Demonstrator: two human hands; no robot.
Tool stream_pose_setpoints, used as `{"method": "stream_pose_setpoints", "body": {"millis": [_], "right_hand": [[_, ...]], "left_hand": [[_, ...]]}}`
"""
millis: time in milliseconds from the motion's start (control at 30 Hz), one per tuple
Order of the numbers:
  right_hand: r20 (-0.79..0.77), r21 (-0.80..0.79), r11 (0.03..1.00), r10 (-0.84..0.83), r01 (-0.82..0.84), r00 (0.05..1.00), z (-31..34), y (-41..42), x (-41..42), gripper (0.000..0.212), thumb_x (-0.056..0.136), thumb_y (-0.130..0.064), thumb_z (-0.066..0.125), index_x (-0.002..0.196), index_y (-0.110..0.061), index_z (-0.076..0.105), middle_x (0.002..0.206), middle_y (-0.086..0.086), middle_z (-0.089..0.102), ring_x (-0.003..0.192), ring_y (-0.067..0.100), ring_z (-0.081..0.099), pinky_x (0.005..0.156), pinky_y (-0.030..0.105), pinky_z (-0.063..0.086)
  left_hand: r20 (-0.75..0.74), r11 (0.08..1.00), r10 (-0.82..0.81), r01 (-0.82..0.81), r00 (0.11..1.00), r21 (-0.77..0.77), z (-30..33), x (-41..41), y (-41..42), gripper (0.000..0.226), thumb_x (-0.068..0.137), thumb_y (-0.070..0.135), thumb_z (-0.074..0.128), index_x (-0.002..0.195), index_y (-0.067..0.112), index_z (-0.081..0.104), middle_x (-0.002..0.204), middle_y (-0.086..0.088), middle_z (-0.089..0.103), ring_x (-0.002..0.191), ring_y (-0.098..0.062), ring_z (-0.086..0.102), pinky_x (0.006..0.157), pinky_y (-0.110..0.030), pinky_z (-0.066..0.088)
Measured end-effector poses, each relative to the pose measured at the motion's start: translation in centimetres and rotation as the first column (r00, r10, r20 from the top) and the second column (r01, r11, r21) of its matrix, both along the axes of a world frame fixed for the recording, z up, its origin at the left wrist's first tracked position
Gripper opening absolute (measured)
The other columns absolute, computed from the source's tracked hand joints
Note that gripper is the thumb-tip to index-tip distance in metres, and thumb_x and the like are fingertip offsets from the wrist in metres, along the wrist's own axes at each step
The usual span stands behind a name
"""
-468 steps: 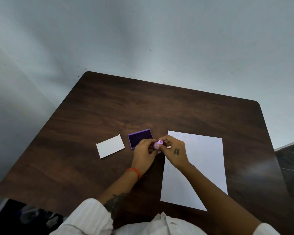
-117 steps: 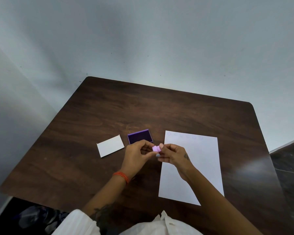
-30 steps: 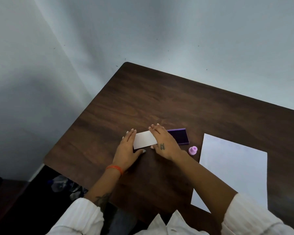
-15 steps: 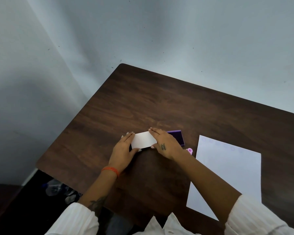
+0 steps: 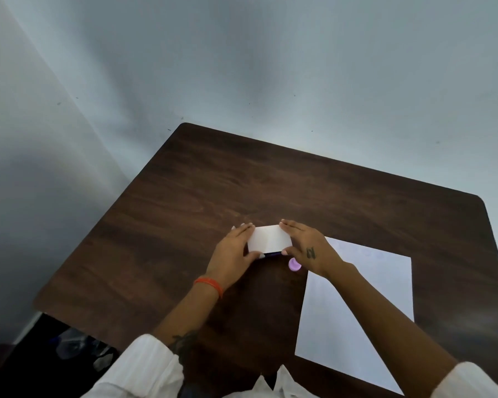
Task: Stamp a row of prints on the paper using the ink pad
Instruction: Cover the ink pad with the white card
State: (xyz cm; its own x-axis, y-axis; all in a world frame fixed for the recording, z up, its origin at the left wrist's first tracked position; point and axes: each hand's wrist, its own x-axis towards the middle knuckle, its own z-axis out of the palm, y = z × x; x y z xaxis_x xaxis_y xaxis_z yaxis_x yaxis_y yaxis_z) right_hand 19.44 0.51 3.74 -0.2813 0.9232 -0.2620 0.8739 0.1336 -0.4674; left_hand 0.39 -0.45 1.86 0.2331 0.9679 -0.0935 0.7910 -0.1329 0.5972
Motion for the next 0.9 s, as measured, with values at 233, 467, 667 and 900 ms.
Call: {"method": "stream_pose_setpoints", "body": {"millis": [233, 467, 667, 900], "right_hand": [[0.005, -0.071, 0.997, -0.018, 0.018, 1.000, -0.9, 0.5, 0.7, 0.064, 0.086, -0.019, 0.062, 0.142, -0.014, 0.031, 0.153, 0.004, 0.032, 0.139, 0.021, 0.032, 0.114, 0.030, 0.025], [0.030, -0.107, 0.994, 0.026, -0.023, 0.999, -1.4, 1.7, 0.2, 0.066, 0.084, -0.017, 0.064, 0.141, -0.014, 0.032, 0.152, 0.005, 0.033, 0.139, 0.022, 0.032, 0.114, 0.031, 0.025], [0.043, -0.116, 0.993, 0.026, -0.021, 0.999, -1.8, 2.0, 0.0, 0.065, 0.085, -0.016, 0.064, 0.141, -0.014, 0.032, 0.152, 0.005, 0.033, 0.139, 0.022, 0.032, 0.114, 0.031, 0.026], [0.052, -0.112, 0.993, 0.051, -0.044, 0.997, -1.8, 2.2, 0.0, 0.066, 0.084, -0.015, 0.065, 0.141, -0.013, 0.032, 0.152, 0.006, 0.032, 0.139, 0.022, 0.031, 0.115, 0.031, 0.025]], "left_hand": [[-0.034, 0.998, -0.015, 0.013, 0.999, -0.060, -0.9, 1.1, 0.3, 0.067, 0.084, 0.027, 0.063, 0.140, 0.015, 0.029, 0.151, -0.005, 0.032, 0.140, -0.018, 0.028, 0.116, -0.032, 0.019], [-0.075, 0.993, 0.005, -0.014, 0.997, -0.118, -1.7, 0.8, 0.5, 0.067, 0.084, 0.029, 0.063, 0.141, 0.016, 0.028, 0.152, -0.004, 0.031, 0.141, -0.021, 0.024, 0.118, -0.037, 0.022], [-0.091, 0.992, 0.001, -0.012, 0.996, -0.125, -1.9, 0.8, 0.6, 0.069, 0.084, 0.031, 0.062, 0.141, 0.016, 0.027, 0.152, -0.004, 0.030, 0.142, -0.021, 0.023, 0.118, -0.038, 0.022], [-0.092, 0.995, 0.019, -0.028, 0.996, -0.094, -1.3, 1.1, 0.0, 0.067, 0.085, 0.029, 0.062, 0.140, 0.013, 0.029, 0.152, -0.005, 0.029, 0.142, -0.023, 0.020, 0.117, -0.032, 0.016]]}}
